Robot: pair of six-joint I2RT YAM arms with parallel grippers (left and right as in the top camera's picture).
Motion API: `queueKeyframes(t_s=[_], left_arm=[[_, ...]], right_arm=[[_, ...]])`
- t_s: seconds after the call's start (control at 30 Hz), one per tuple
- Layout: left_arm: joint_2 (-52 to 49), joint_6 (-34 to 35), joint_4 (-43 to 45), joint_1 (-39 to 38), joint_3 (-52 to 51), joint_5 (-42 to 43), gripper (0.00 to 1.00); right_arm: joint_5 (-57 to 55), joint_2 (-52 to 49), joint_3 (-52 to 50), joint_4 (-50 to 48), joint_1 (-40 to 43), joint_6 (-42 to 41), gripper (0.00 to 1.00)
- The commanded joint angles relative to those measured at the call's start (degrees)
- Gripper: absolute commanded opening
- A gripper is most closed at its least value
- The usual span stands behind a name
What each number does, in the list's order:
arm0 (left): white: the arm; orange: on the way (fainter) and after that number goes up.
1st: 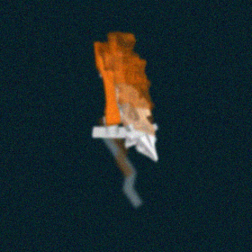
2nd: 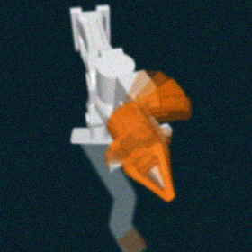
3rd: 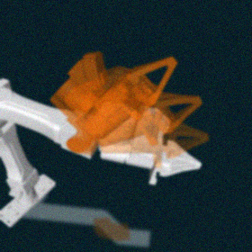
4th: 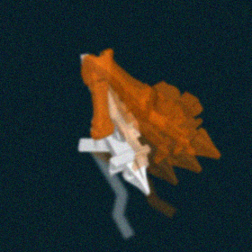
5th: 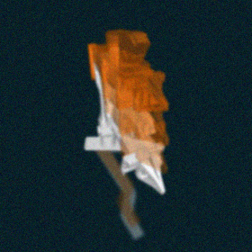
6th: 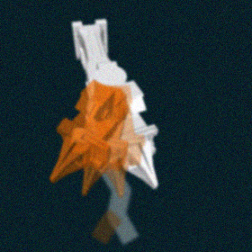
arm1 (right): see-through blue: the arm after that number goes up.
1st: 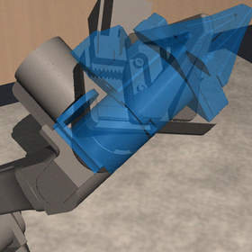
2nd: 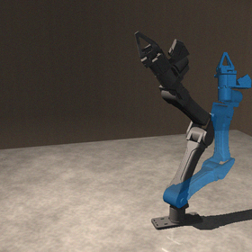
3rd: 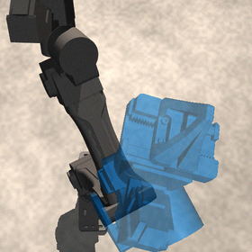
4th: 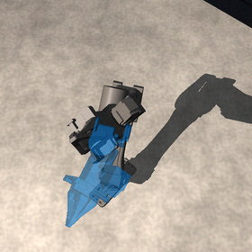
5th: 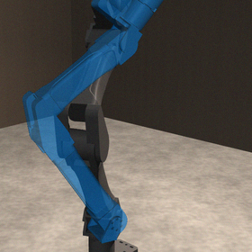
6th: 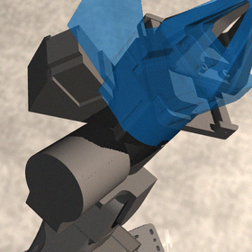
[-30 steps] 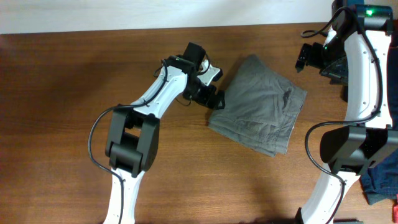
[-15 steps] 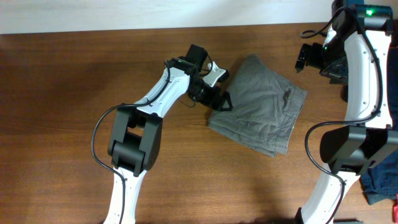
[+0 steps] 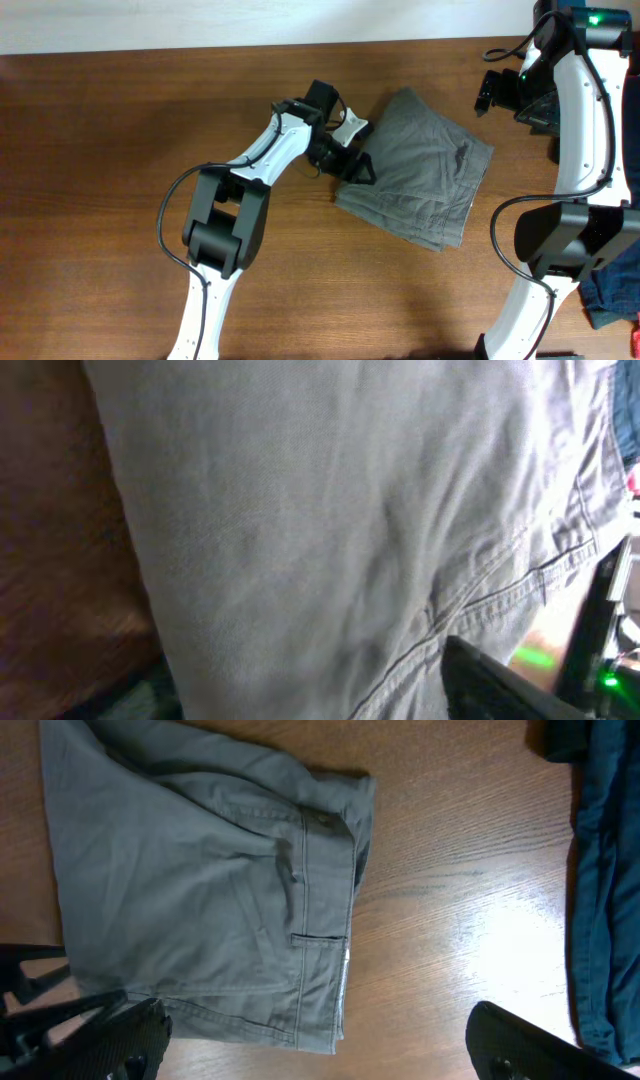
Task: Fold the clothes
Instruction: 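Move the left gripper to the folded trousers' left edge and grasp, then drag the folded grey trousers with the left gripper to the top-left corner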
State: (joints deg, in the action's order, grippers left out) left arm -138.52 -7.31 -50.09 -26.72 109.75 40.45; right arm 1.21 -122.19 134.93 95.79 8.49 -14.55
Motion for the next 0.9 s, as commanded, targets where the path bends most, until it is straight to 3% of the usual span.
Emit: queueKeyframes(t_s=[0.0,0.1,0.2,0.3,0.5,0.87], left_arm=[[-1.68,-0.72,-0.04,-0.79,-0.11,0.72,0.52],[-1.68,-0.72,-0.04,-1.14,-0.11,0.68,0.21],[-1.68,-0.72,0.07,-1.14,-0.11,0.26,0.01],[-1.68,-0.46,0.63,-0.94,-0.11,-0.52,0.01],[-1.68,5.66,3.19,2.64,-0.11,-9.77,0.01],[-1.68,13.14,4.63,21.53,-0.11,-13.97,0.01]], right_arm=[[0.35,-0.31,0.24,0.04,0.15,0.46,0.99],[0.35,-0.31,0.24,0.07,0.15,0.46,0.99],[0.33,-0.31,0.24,0.07,0.15,0.46,0.99],[0.33,-0.31,0.24,0.15,0.15,0.63,0.99],[0.31,-0.33,-0.09,0.5,0.15,0.66,0.99],[0.35,-0.33,-5.11,-1.75,0.15,0.63,0.99]])
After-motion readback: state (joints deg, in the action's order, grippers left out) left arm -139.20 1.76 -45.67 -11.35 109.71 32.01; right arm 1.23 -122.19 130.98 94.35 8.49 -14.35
